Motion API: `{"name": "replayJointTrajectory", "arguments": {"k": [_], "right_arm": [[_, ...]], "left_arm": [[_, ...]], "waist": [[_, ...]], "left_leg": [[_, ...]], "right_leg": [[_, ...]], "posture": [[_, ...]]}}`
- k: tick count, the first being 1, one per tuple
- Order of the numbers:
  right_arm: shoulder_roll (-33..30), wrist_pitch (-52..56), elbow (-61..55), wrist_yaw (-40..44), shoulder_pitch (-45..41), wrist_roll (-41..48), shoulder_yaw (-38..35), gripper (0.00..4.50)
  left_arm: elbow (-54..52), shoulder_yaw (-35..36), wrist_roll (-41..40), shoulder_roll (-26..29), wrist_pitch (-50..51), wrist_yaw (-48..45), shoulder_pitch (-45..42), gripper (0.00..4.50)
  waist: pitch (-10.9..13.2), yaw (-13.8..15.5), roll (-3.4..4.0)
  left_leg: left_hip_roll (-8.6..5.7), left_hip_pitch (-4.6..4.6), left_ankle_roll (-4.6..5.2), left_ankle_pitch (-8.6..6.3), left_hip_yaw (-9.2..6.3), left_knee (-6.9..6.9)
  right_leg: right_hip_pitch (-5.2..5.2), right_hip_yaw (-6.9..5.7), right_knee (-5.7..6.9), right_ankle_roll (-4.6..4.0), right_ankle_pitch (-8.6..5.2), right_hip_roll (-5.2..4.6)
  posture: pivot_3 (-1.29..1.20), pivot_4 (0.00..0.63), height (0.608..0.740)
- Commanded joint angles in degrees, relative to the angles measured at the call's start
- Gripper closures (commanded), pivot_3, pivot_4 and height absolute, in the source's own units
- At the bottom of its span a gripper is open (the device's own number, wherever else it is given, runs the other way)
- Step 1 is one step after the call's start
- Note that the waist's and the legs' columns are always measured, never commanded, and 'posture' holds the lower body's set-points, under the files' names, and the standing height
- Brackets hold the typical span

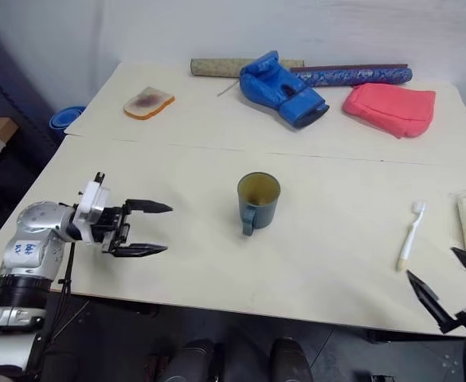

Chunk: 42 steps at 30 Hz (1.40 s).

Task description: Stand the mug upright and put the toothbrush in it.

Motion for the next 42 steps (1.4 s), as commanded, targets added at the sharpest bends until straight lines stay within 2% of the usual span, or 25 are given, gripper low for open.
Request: {"name": "replayJointTrajectory", "arguments": {"k": [1,6,10,13,18,23,26,32,36,38,40,42], "right_arm": [[-1.7,5.3,-1.1,-6.2,1.3,-3.8,-1.8,0.0],[-12.1,30.8,-8.1,-15.6,-3.6,-2.4,0.3,0.0],[-23.8,58.6,-8.8,-20.4,-14.9,5.0,4.4,0.0],[-28.9,71.2,-4.9,-23.0,-26.5,6.9,10.2,0.0],[-30.0,80.4,7.9,-27.2,-46.7,1.8,22.7,0.0],[-30.0,82.0,20.1,-24.7,-59.9,-3.5,33.7,0.0],[-30.6,82.7,27.2,-22.0,-64.7,-5.9,38.2,0.6],[-31.3,82.9,32.8,-16.2,-68.5,-8.3,42.5,2.57],[-29.9,83.4,34.3,-14.4,-68.7,-7.2,38.7,3.88],[-29.3,79.4,30.7,-11.7,-66.8,-5.6,36.0,4.45],[-27.0,69.2,24.1,-8.0,-63.9,-3.7,31.5,4.48],[-21.6,58.5,16.3,-3.5,-62.1,0.5,25.7,4.48]], "left_arm": [[-7.2,2.4,-4.3,-0.8,2.9,3.0,0.9,0.02],[-11.7,3.0,-5.5,-2.2,5.1,7.0,2.6,0.02],[-13.0,2.0,-4.7,-2.5,5.3,7.5,4.2,0.02],[-13.5,1.4,-4.0,-2.8,4.6,8.2,4.5,0.02],[-14.6,0.9,-3.4,-2.5,3.6,8.7,5.9,0.02],[-15.7,0.7,-3.1,-2.2,2.9,9.2,6.6,0.02],[-16.5,0.9,-2.8,-1.9,2.1,9.3,6.9,0.0],[-17.1,1.1,-2.6,-1.8,1.1,9.9,7.2,0.0],[-17.7,0.8,-2.7,-2.1,0.7,10.3,7.6,0.0],[-18.4,1.4,-3.7,-2.6,1.5,11.5,8.0,0.0],[-19.1,2.6,-5.5,-3.3,3.3,13.7,8.2,0.0],[-19.5,3.8,-6.8,-4.0,4.8,16.0,8.6,0.0]], "waist": [[0.0,0.0,0.0],[-0.1,-0.8,0.1],[-0.1,-1.6,0.16],[-0.1,-1.3,0.12],[-0.1,-1.0,0.11],[-0.1,-1.3,0.14],[-0.1,-1.4,0.13],[-0.1,-1.4,0.14],[-0.1,-1.3,0.14],[-0.1,-1.3,0.14],[-0.1,-1.3,0.13],[-0.1,-1.6,0.13]], "left_leg": [[0.0,-0.01,0.0,0.0,-0.01,0.0],[0.03,0.02,-0.01,-0.01,0.03,0.02],[0.23,0.05,-0.13,-0.01,0.06,-0.04],[0.2,-0.06,-0.15,0.0,-0.03,-0.02],[0.02,-0.15,-0.02,-0.01,-0.1,0.05],[-0.03,-0.34,-0.01,-0.02,-0.15,0.01],[-0.01,-0.34,-0.01,-0.02,-0.09,-0.01],[0.01,-0.34,-0.01,-0.02,-0.03,0.03],[0.02,-0.33,-0.01,-0.02,-0.03,0.04],[0.01,-0.34,-0.01,-0.02,-0.03,0.04],[0.02,-0.34,-0.01,-0.02,-0.04,0.03],[0.04,-0.33,-0.02,-0.02,-0.03,0.04]], "right_leg": [[0.0,0.06,0.01,0.0,0.0,-0.03],[-0.03,0.54,-0.14,-0.01,0.0,-0.17],[-0.07,0.5,-0.07,-0.04,-0.01,-0.02],[-0.13,0.37,0.05,-0.05,-0.02,0.04],[-0.12,0.33,0.01,-0.05,-0.02,-0.02],[-0.25,0.07,-0.08,-0.05,-0.01,-0.04],[-0.26,-0.17,-0.1,-0.05,-0.01,0.01],[-0.25,-0.2,-0.08,-0.04,-0.01,0.03],[-0.25,-0.21,-0.06,-0.04,-0.01,0.04],[-0.25,-0.21,-0.06,-0.04,-0.01,0.03],[-0.25,-0.21,-0.06,-0.04,-0.01,0.03],[-0.25,-0.2,-0.04,-0.02,0.0,0.05]], "posture": [[0.0,0.15,0.74],[0.0,0.15,0.74],[0.0,0.15,0.74],[0.0,0.15,0.74],[0.0,0.15,0.74],[0.0,0.15,0.74],[0.0,0.15,0.74],[0.0,0.15,0.74],[0.0,0.15,0.74],[0.0,0.15,0.74],[0.0,0.15,0.74],[0.0,0.15,0.74]]}}
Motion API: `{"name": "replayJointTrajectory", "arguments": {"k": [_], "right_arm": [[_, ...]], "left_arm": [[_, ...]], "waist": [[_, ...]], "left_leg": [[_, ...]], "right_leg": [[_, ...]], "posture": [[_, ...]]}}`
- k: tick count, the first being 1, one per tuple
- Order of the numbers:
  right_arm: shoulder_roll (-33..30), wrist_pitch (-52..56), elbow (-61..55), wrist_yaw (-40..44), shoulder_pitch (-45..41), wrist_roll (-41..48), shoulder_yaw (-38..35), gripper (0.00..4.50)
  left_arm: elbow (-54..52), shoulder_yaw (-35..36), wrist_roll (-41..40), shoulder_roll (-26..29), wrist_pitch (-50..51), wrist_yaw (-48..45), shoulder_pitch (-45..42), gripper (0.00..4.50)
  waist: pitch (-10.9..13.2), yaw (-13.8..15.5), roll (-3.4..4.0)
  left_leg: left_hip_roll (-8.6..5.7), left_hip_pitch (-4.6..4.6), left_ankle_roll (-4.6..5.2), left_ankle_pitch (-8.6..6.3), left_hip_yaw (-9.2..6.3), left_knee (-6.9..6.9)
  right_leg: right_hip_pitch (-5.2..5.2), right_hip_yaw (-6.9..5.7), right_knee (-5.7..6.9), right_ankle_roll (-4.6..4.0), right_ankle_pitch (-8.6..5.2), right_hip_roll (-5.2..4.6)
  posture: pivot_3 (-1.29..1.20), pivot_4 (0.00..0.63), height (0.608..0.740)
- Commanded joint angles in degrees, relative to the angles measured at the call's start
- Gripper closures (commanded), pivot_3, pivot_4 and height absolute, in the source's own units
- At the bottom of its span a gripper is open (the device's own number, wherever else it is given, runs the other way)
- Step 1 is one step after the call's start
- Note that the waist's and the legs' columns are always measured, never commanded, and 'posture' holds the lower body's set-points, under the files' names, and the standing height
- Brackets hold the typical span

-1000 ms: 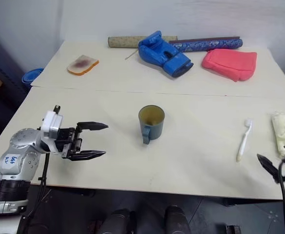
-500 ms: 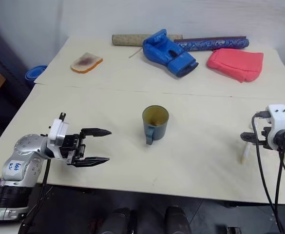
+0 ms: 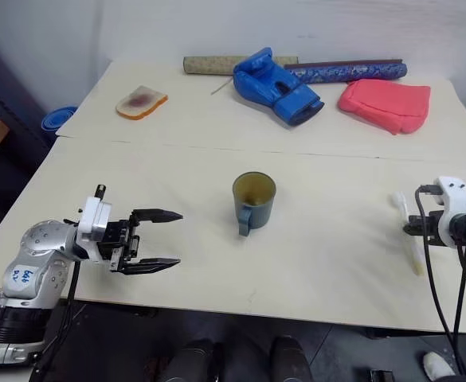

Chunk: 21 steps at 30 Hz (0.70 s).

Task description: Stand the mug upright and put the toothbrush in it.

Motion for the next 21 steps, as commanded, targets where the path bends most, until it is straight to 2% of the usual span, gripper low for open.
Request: {"name": "replayJointTrajectory", "arguments": {"k": [1,4,6,10,14,18,20,21], "right_arm": [[8.2,-19.4,-14.0,7.8,1.2,7.5,-10.2,4.48],[17.6,-27.2,-21.4,10.0,0.7,12.8,-12.1,4.48],[24.5,-31.1,-25.3,10.2,-1.1,14.6,-9.1,4.48],[35.0,-36.9,-26.2,8.0,-4.9,12.9,-2.9,4.48],[38.5,-44.0,-22.8,12.6,-3.8,8.1,3.8,4.48],[40.7,-48.6,-15.3,12.9,-4.5,6.3,4.4,4.48],[40.6,-51.3,-13.2,13.4,-4.2,5.3,3.9,3.77],[40.0,-51.5,-13.1,14.0,-3.5,5.6,3.6,3.56]], "left_arm": [[-3.0,3.1,-3.1,-1.0,2.1,4.1,0.6,0.0],[-3.3,3.8,-3.9,-1.9,3.4,6.6,0.8,0.0],[-3.4,3.8,-4.0,-2.4,3.9,7.6,0.7,0.0],[-2.9,3.3,-3.7,-2.7,5.2,8.9,0.0,0.0],[-3.0,2.6,-3.4,-2.9,5.8,9.2,-0.5,0.0],[-3.1,2.4,-3.0,-3.0,5.6,9.4,-0.7,0.0],[-3.2,2.8,-3.0,-2.8,5.6,9.6,-0.6,0.0],[-3.2,3.0,-2.8,-2.5,5.3,9.5,-0.3,0.0]], "waist": [[0.0,-0.5,-0.01],[0.0,-0.5,0.0],[0.0,-0.4,-0.02],[0.0,-0.4,-0.02],[0.0,0.2,-0.03],[0.0,-0.2,-0.03],[0.0,-0.2,-0.03],[0.0,-0.2,-0.03]], "left_leg": [[0.03,0.02,-0.02,0.0,0.03,-0.01],[0.11,0.11,-0.13,0.03,0.03,-0.04],[0.1,0.11,-0.14,0.03,-0.02,-0.02],[0.06,0.12,-0.14,0.03,-0.06,0.01],[-0.05,0.08,-0.12,0.02,-0.21,0.0],[-0.14,0.08,-0.04,-0.02,-0.19,0.01],[-0.11,0.08,-0.05,-0.02,-0.18,0.01],[-0.08,0.08,-0.05,-0.02,-0.19,0.0]], "right_leg": [[0.0,0.02,-0.02,0.02,0.01,0.03],[0.01,0.02,0.07,0.04,0.02,0.11],[0.01,0.0,0.11,0.04,0.02,0.09],[0.0,0.01,0.16,0.03,0.02,0.07],[0.0,-0.07,0.16,0.02,0.02,0.0],[0.02,-0.05,0.14,0.02,0.02,-0.02],[0.01,-0.06,0.15,0.02,0.02,0.01],[0.01,-0.07,0.15,0.02,0.02,0.03]], "posture": [[0.0,0.15,0.74],[0.0,0.15,0.74],[0.0,0.15,0.74],[0.0,0.15,0.74],[0.0,0.15,0.74],[0.0,0.15,0.74],[0.0,0.15,0.74],[0.0,0.15,0.74]]}}
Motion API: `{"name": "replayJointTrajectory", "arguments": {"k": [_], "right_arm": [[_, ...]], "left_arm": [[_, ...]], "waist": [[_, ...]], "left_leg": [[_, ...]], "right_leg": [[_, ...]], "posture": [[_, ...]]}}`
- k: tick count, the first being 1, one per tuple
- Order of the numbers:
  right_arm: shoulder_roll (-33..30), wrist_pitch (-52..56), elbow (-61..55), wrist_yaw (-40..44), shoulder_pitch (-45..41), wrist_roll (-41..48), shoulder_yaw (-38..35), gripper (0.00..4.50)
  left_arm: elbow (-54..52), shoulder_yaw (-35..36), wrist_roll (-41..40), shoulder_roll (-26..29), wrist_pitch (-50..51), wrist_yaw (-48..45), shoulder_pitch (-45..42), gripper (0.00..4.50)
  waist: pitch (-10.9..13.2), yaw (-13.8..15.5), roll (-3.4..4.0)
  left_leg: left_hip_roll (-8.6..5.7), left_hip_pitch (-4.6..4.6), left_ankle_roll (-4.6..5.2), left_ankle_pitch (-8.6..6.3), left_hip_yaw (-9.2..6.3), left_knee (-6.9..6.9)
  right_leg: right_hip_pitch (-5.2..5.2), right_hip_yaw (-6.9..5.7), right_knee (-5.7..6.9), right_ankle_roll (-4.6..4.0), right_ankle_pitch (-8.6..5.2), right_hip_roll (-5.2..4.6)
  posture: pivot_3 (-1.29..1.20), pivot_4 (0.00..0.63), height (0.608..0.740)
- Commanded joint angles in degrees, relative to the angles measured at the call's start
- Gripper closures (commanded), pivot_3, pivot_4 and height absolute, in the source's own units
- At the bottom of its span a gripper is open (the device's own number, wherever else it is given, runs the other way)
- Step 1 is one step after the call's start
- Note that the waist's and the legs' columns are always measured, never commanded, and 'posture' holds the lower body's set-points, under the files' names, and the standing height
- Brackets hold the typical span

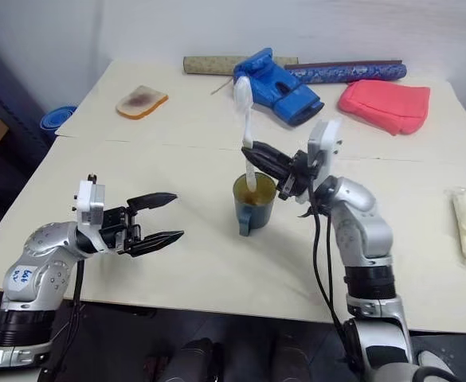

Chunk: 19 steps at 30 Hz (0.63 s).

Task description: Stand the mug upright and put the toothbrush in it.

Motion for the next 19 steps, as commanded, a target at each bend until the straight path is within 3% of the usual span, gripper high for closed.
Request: {"name": "replayJointTrajectory", "arguments": {"k": [1,6,10,14,19], "right_arm": [[-1.4,-4.8,-0.1,1.7,0.9,-0.7,-1.8,3.1],[-9.3,-8.9,-4.2,4.9,6.4,-2.0,-5.0,1.51],[-23.5,-19.0,0.2,18.5,17.8,-5.8,-8.7,0.12],[-30.2,-22.7,3.0,26.4,25.4,-4.8,-10.8,0.05],[-30.5,-29.4,6.4,28.4,29.6,-5.7,-11.8,0.05]], "left_arm": [[-1.6,1.2,0.1,0.9,-1.1,0.0,0.2,0.0],[0.3,3.5,5.1,4.6,-7.2,-0.6,3.3,0.0],[2.2,4.9,13.2,8.4,-16.4,-0.2,8.9,0.0],[3.1,6.2,15.3,9.5,-20.4,0.2,13.3,0.0],[3.2,7.1,14.6,8.1,-20.4,3.6,13.6,0.0]], "waist": [[0.0,-0.1,0.0],[0.0,0.0,0.0],[0.0,0.6,0.0],[0.0,0.1,-0.06],[0.1,-0.2,-0.11]], "left_leg": [[0.01,0.0,-0.01,0.01,0.0,0.0],[0.0,0.0,-0.01,0.0,0.03,-0.01],[-0.02,0.0,0.06,-0.04,0.01,-0.06],[0.01,0.02,0.16,-0.1,0.22,-0.06],[0.22,0.31,0.04,-0.03,0.36,-0.06]], "right_leg": [[0.0,-0.01,-0.01,0.0,0.0,0.0],[0.0,0.01,-0.04,0.0,0.0,-0.02],[0.09,-0.03,-0.18,0.0,0.0,-0.04],[0.14,0.03,-0.32,0.01,0.0,-0.05],[0.22,0.16,-0.34,0.01,0.0,-0.08]], "posture": [[0.0,0.15,0.74],[0.0,0.15,0.74],[0.0,0.15,0.74],[0.0,0.15,0.74],[0.0,0.15,0.74]]}}
